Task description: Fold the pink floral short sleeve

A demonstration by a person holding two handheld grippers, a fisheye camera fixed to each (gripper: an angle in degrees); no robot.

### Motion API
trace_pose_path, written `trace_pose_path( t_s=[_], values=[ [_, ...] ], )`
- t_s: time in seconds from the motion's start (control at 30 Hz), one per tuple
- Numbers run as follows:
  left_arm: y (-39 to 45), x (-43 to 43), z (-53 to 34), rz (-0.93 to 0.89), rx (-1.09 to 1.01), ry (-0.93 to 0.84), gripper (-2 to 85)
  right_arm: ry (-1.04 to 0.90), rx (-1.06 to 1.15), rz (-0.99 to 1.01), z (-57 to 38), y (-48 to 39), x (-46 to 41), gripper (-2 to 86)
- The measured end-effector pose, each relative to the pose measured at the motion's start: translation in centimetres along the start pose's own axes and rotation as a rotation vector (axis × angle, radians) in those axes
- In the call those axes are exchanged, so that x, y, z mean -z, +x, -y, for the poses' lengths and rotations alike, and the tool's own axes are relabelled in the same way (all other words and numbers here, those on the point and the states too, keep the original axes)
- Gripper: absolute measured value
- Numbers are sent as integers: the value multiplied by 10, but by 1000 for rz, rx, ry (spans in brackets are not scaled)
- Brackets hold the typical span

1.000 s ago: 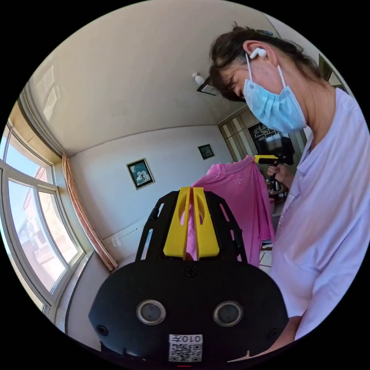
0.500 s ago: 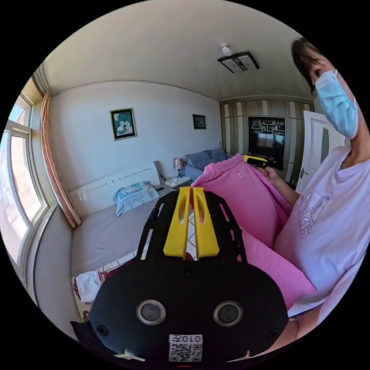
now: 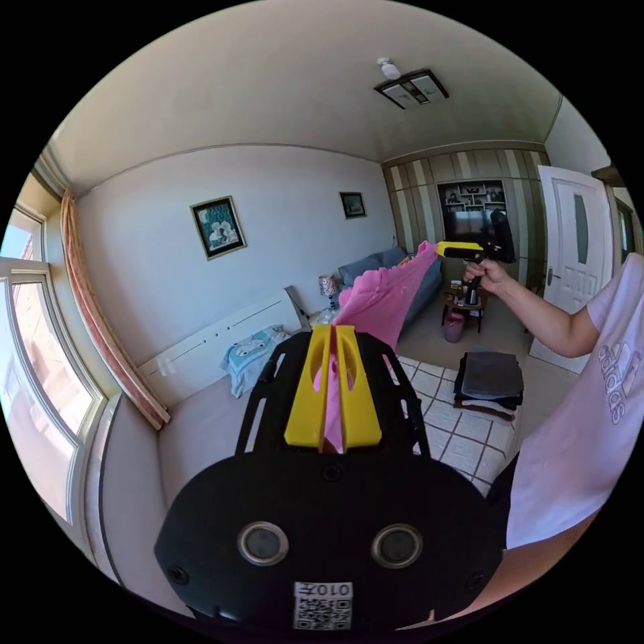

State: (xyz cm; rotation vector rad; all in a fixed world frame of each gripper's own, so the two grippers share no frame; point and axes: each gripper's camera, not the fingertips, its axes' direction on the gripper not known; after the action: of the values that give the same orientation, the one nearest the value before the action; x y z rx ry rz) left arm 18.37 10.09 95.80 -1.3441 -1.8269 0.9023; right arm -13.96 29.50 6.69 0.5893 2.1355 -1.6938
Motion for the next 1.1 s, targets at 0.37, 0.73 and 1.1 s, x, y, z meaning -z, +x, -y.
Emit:
trace_pose_path(
  t_s=[0.37, 0.73, 1.1],
  values=[
    [112, -241, -198, -208, 79, -629, -2, -697, -335, 314, -174, -120, -225, 13],
    [198, -352, -300, -287, 0, -1019, -2, -983, -356, 444, -209, -252, -305, 12],
    [241, -380, -352, -323, -116, -1100, -3, -1101, -252, 443, -195, -404, -298, 13]
  ],
)
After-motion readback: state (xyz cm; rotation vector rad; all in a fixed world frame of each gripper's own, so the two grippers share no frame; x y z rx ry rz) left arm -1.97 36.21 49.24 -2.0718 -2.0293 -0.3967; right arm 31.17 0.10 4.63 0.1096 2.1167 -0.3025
